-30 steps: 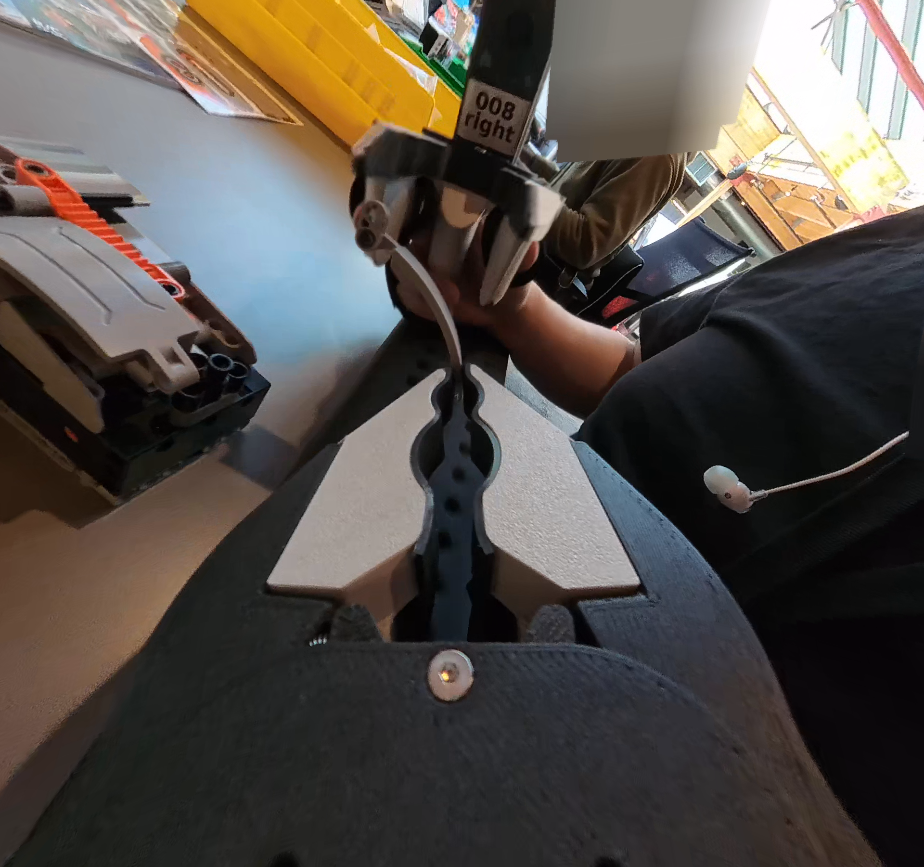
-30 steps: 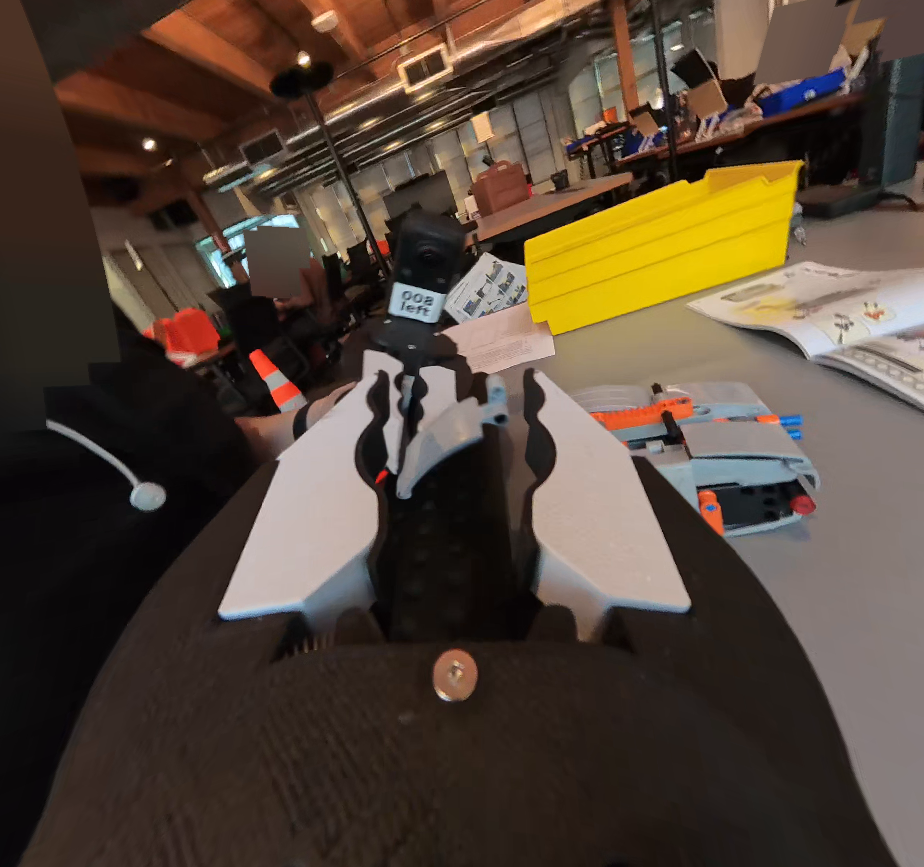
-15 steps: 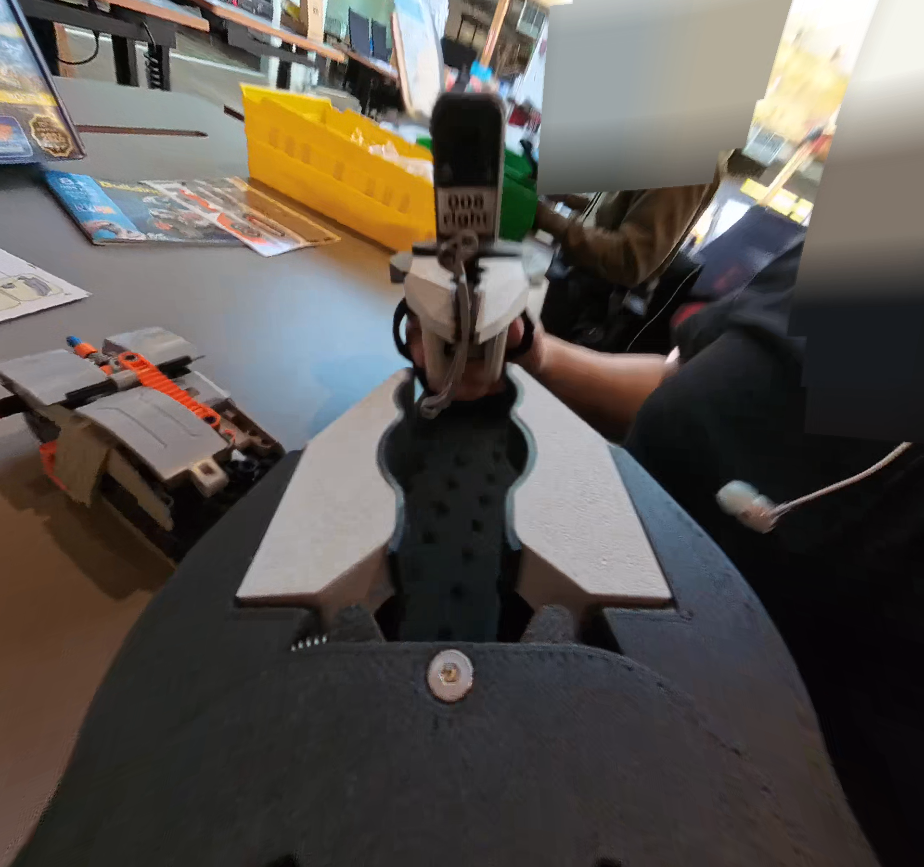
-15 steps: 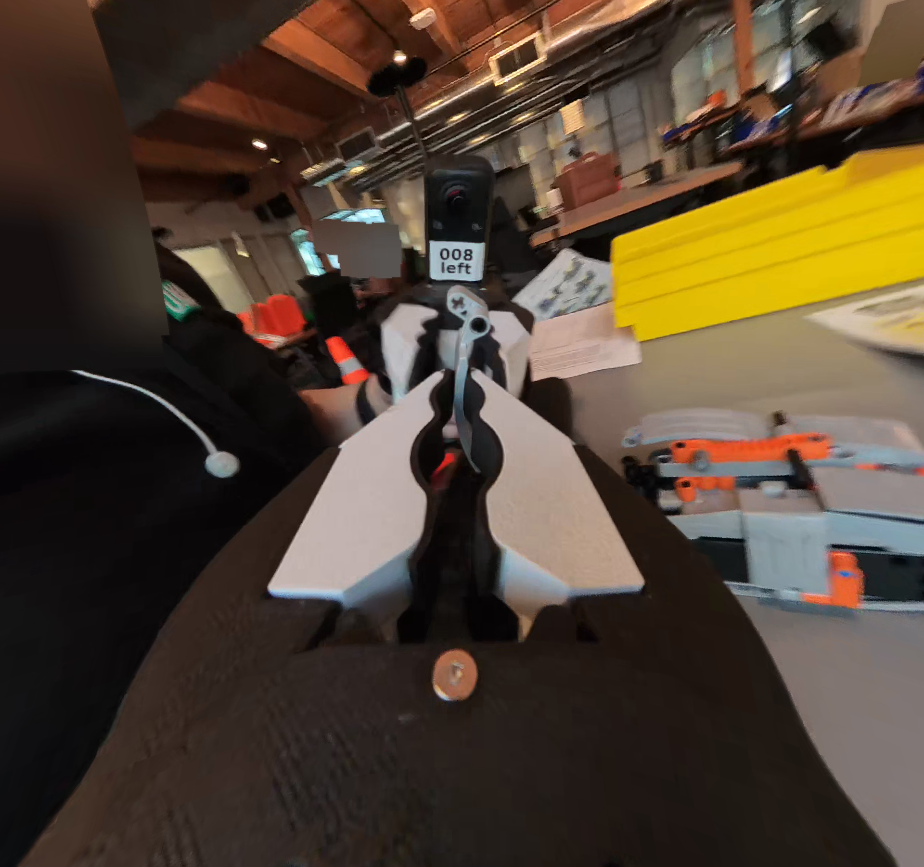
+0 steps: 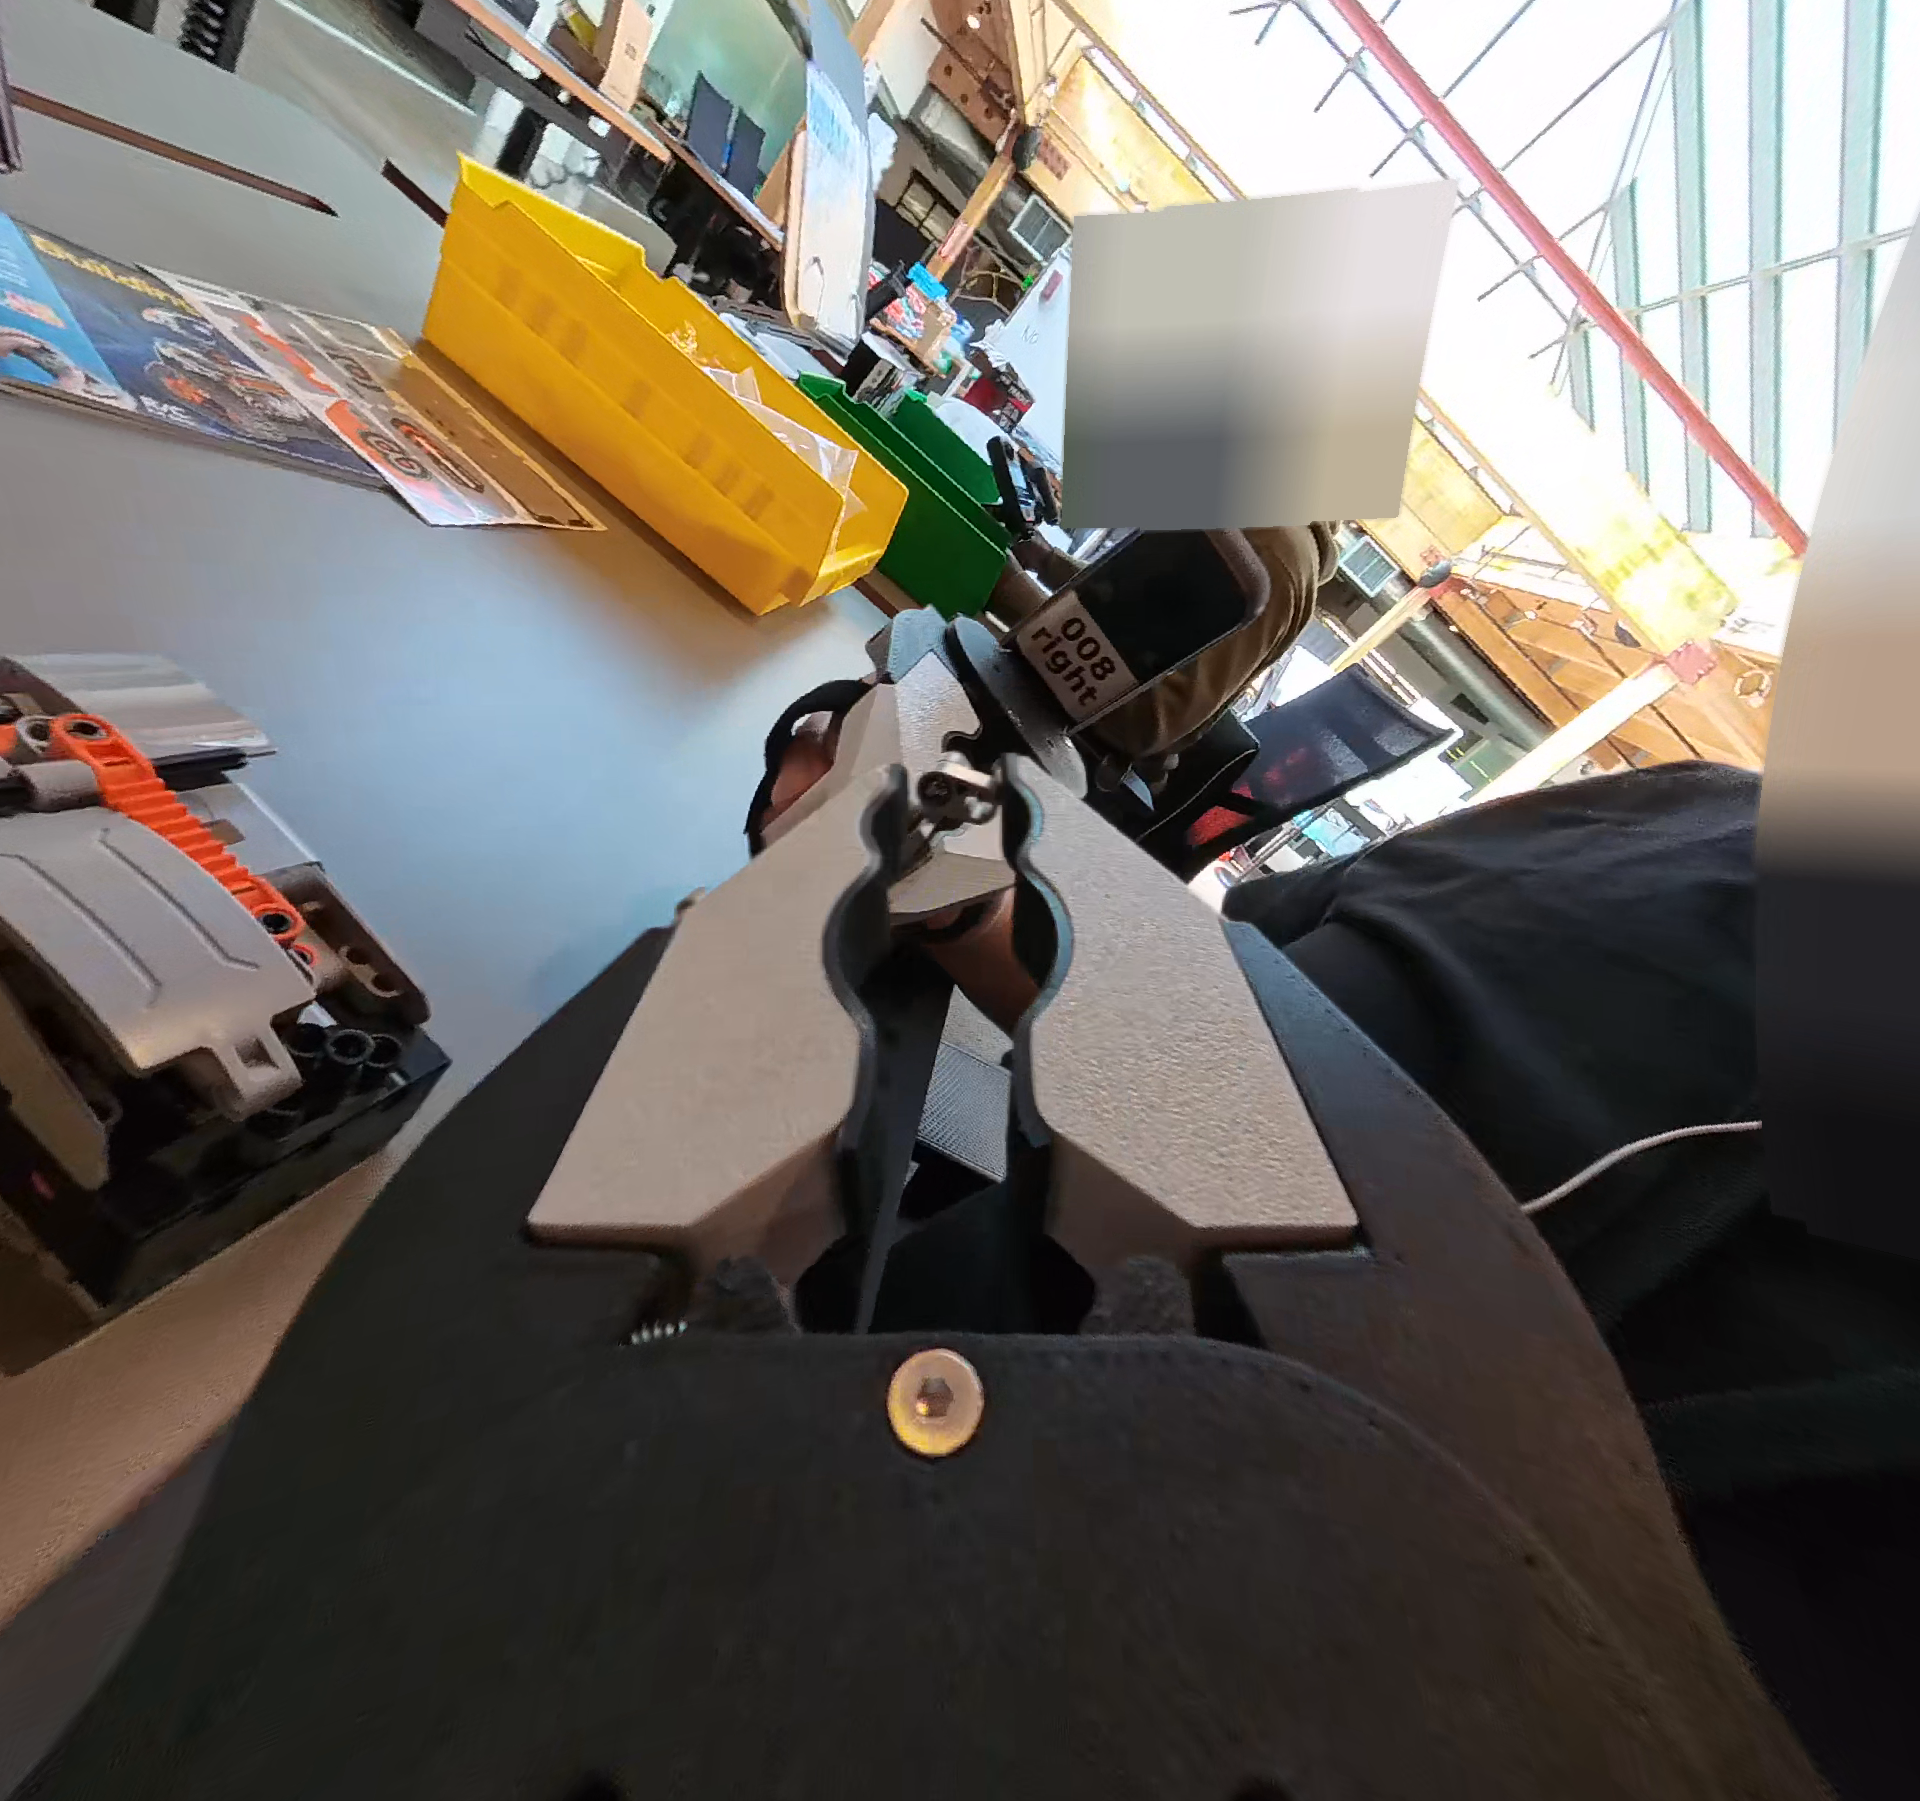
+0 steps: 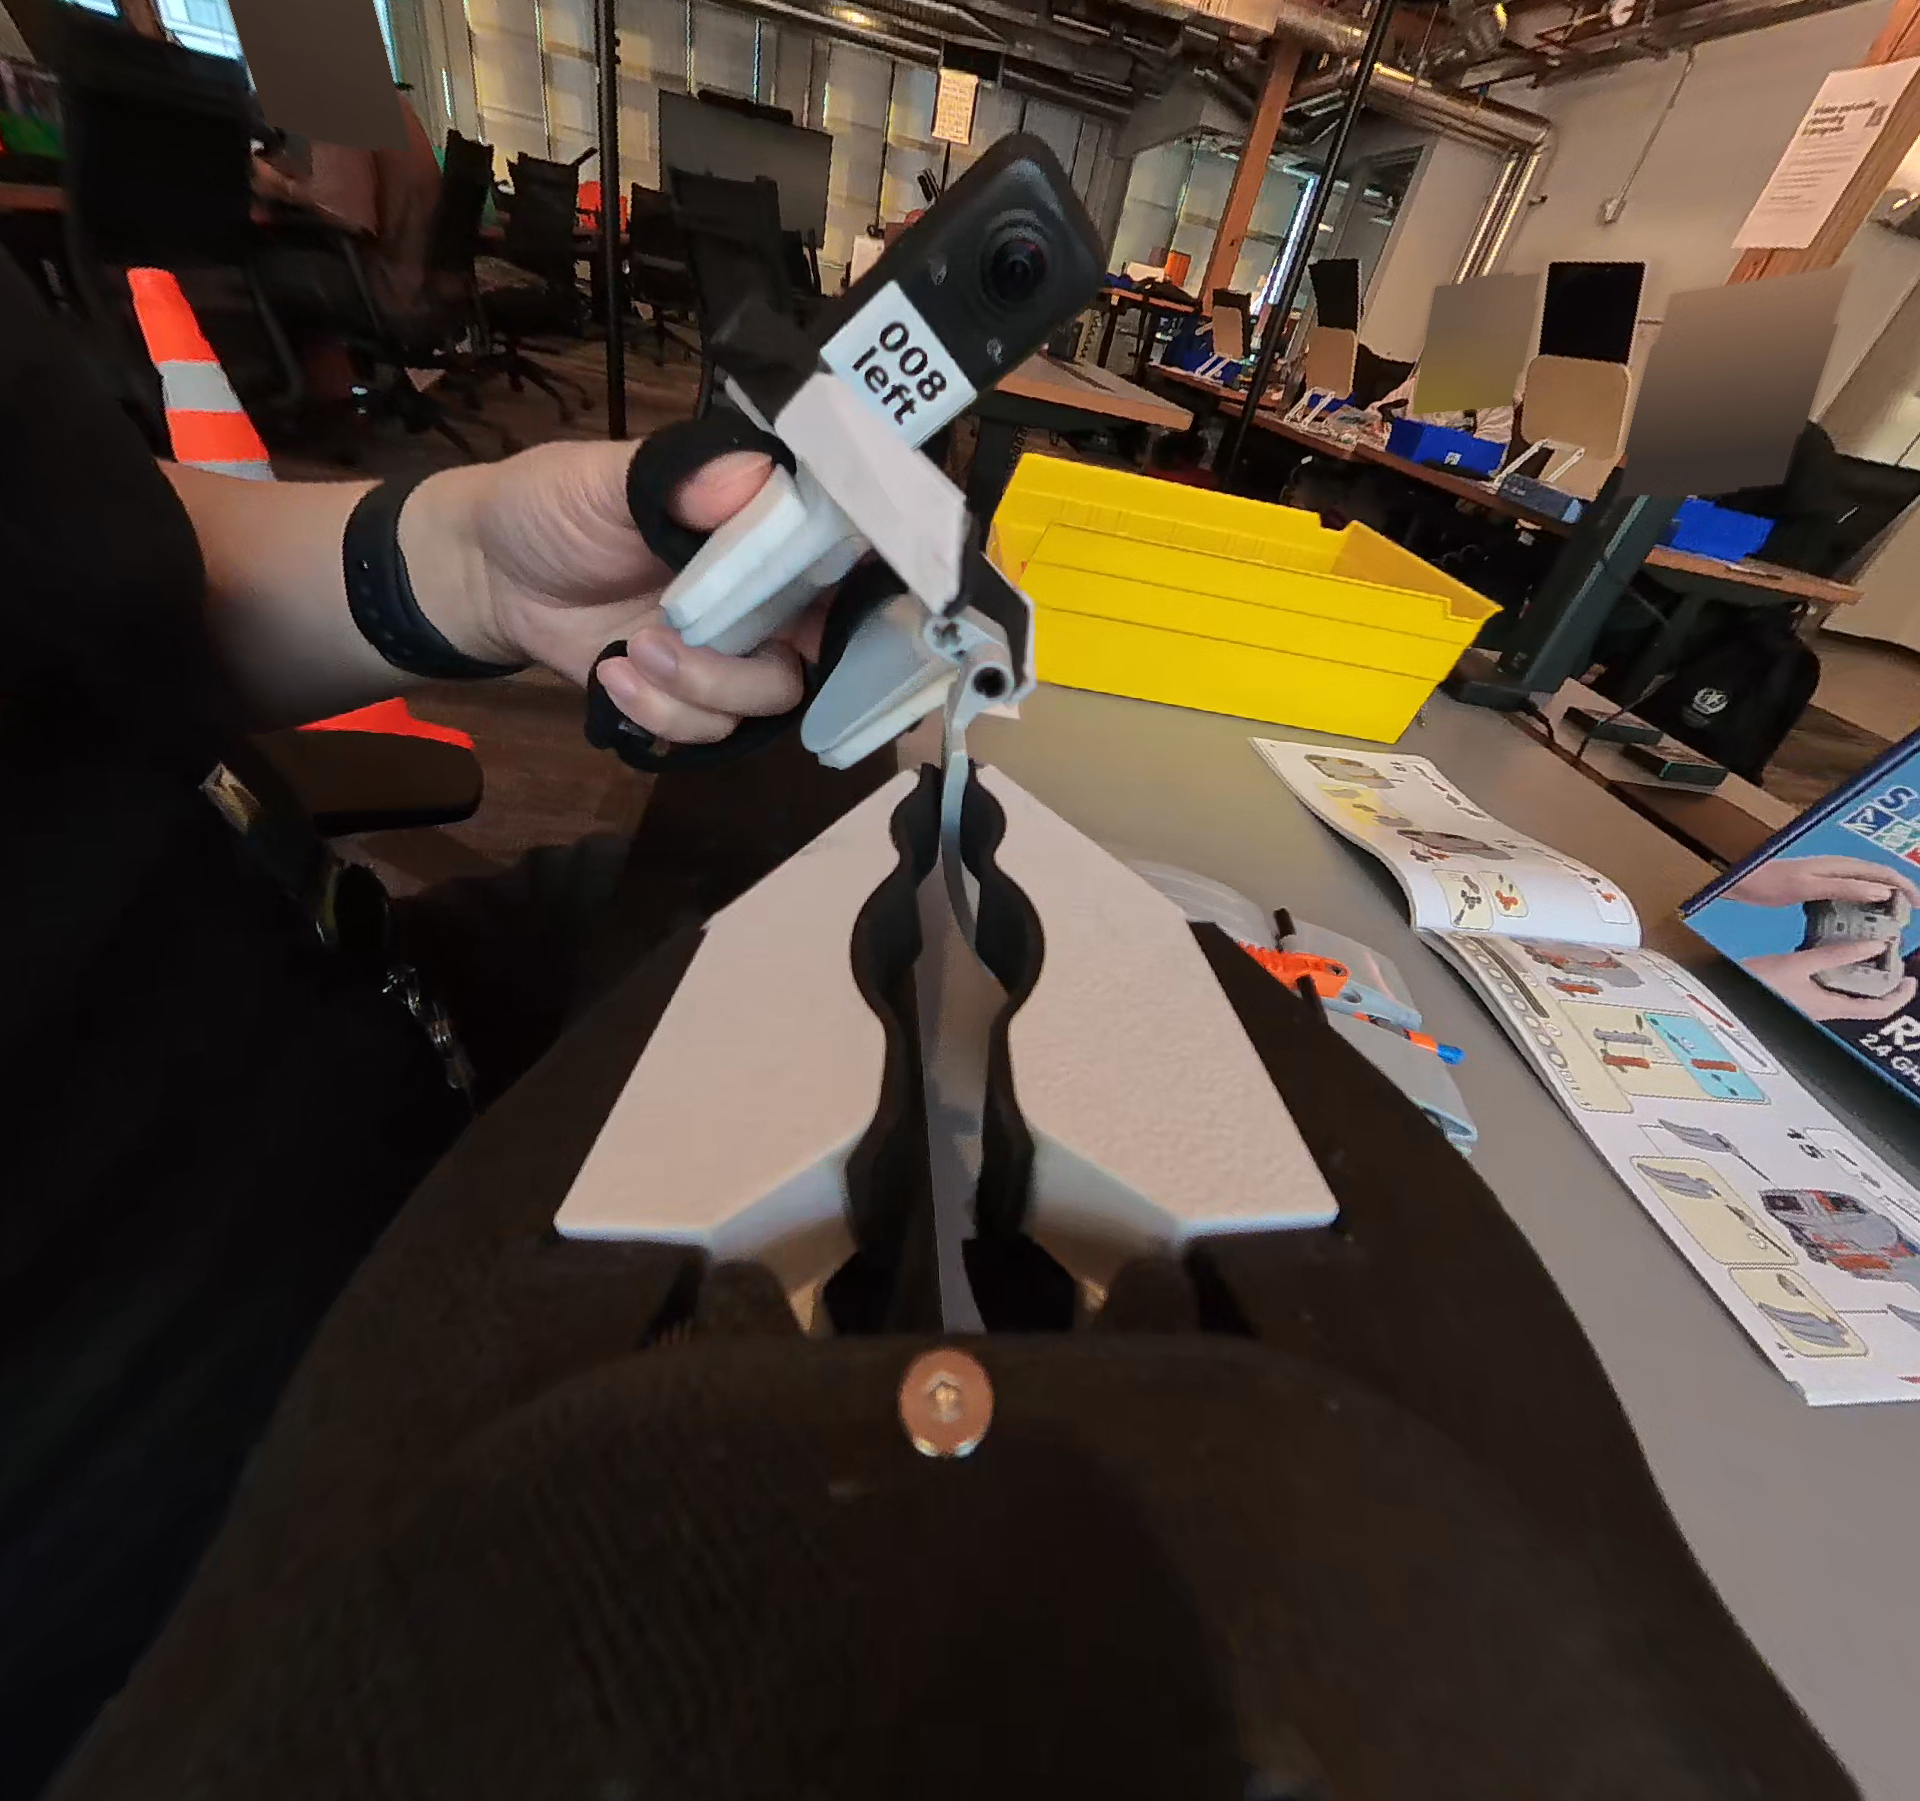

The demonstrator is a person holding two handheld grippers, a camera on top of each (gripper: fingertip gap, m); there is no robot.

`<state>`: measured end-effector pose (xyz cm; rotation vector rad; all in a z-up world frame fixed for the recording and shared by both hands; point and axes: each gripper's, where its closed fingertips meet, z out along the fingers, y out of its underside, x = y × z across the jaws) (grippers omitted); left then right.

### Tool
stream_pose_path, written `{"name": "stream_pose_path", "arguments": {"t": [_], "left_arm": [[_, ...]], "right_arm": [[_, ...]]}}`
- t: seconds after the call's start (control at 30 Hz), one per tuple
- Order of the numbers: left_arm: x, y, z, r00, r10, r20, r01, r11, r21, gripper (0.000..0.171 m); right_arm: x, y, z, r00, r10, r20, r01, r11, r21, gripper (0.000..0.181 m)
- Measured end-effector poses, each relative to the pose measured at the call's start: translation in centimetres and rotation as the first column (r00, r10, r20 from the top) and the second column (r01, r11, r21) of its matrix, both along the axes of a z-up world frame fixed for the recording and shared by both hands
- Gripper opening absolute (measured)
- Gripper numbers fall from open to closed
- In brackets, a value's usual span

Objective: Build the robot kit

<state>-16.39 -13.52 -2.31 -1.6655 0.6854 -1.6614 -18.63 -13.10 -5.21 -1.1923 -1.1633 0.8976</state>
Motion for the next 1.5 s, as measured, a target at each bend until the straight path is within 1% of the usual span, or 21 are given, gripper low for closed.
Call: {"name": "stream_pose_path", "arguments": {"t": [0.17, 0.47, 0.8, 1.07, 1.2, 1.3, 1.5], "left_arm": [[-0.02, -0.42, -0.3, 1.0, 0.008, 0.026, -0.008, 1.0, 0.0, 0.012], [-0.38, -0.71, -0.07, 0.997, 0.026, 0.076, -0.026, 1.0, -0.002, 0.012], [-0.46, -0.67, 0.39, 0.991, 0.016, 0.135, -0.013, 1.0, -0.029, 0.012], [-0.55, -0.7, 0.41, 0.988, 0.015, 0.155, -0.008, 0.999, -0.041, 0.012], [-0.56, -0.8, 0.52, 0.987, 0.008, 0.16, -0.001, 0.999, -0.046, 0.012], [-0.48, -0.61, 0.32, 0.991, 0.025, 0.134, -0.02, 0.999, -0.035, 0.013], [-0.23, -0.89, 0.43, 0.992, 0.002, 0.123, 0.001, 1.0, -0.022, 0.013]], "right_arm": [[-0.21, -0.36, -0.36, 1.0, 0.007, 0.015, -0.007, 1.0, -0.001, 0.001], [-0.42, -0.68, -0.18, 0.999, 0.03, -0.011, -0.03, 0.999, -0.026, 0.002], [-0.28, -0.59, 0.23, 0.997, 0.046, -0.057, -0.05, 0.996, -0.068, 0.002], [-0.4, -0.65, 0.23, 0.999, 0.013, -0.032, -0.013, 1.0, 0.003, 0.001], [-0.42, -0.85, 0.33, 0.999, 0.016, -0.031, -0.015, 1.0, 0.024, 0.001], [-0.42, -0.81, 0.15, 1.0, 0.009, -0.019, -0.009, 1.0, 0.028, 0.001], [-0.37, -0.94, 0.34, 0.999, 0.015, -0.029, -0.014, 0.999, 0.031, 0.001]]}}
